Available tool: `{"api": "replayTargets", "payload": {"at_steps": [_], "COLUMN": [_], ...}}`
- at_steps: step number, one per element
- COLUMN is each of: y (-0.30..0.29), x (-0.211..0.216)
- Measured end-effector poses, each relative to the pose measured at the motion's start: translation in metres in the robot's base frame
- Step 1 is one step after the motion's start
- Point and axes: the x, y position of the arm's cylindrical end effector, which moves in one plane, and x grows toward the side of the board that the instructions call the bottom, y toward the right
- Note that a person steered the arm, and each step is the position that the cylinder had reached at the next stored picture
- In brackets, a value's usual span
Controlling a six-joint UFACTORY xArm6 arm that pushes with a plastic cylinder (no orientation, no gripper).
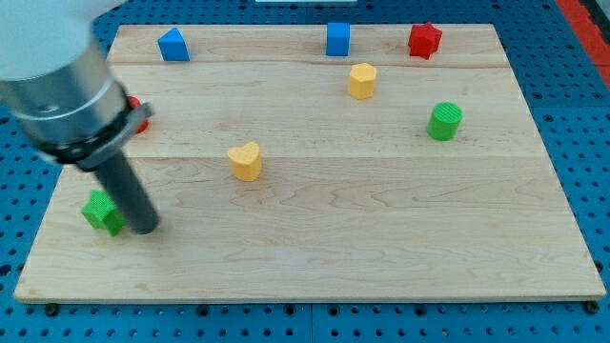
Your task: Place the yellow heart towards the bottom center of the board
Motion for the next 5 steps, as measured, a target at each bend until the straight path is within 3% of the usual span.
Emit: {"api": "replayTargets", "payload": {"at_steps": [1, 2, 3, 4, 5], "y": [-0.014, -0.066, -0.042, 0.048, 0.112], "x": [-0.029, -0.028, -0.056, -0.112, -0.108]}}
